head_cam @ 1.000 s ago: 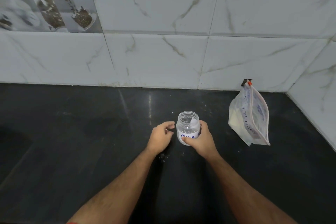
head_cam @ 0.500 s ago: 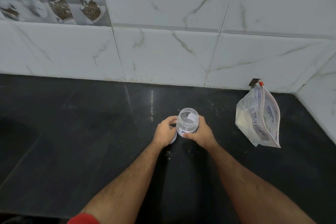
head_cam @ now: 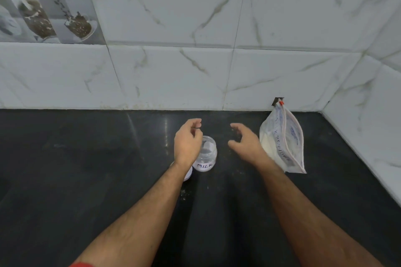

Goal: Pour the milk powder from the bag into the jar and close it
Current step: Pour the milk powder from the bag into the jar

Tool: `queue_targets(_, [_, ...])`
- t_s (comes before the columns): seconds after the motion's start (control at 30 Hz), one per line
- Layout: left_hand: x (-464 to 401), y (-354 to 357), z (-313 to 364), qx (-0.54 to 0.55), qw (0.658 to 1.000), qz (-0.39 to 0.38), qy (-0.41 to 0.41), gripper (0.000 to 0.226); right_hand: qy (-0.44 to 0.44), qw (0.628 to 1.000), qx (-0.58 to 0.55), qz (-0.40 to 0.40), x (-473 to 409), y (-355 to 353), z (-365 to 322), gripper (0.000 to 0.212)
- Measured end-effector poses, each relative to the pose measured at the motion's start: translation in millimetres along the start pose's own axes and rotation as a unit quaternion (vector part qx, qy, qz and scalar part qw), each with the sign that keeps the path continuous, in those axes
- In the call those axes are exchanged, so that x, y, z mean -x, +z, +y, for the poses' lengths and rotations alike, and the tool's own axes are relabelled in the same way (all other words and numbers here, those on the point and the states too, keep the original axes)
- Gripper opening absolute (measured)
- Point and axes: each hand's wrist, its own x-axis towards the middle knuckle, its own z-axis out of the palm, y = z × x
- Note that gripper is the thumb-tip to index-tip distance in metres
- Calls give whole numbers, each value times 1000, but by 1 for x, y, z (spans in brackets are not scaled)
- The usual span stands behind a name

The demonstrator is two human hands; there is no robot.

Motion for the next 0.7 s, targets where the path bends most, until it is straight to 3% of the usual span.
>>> queue_targets(0.2, [2,63,47,6,998,-49,41,28,-54,981,-28,185,3,-94,-6,19])
queue_targets(0.33, [8,104,74,-29,994,-91,47,28,-22,963,52,262,-4,-147,23,19])
queue_targets(0.53, [18,151,97,-89,984,-150,29,32,116,971,128,166,-8,-167,74,42])
queue_targets(0.63, [23,166,98,-121,979,-164,16,37,123,979,130,103,-4,-159,82,52])
queue_targets(0.7, [25,174,97,-139,976,-170,6,42,116,981,132,83,-3,-154,82,46])
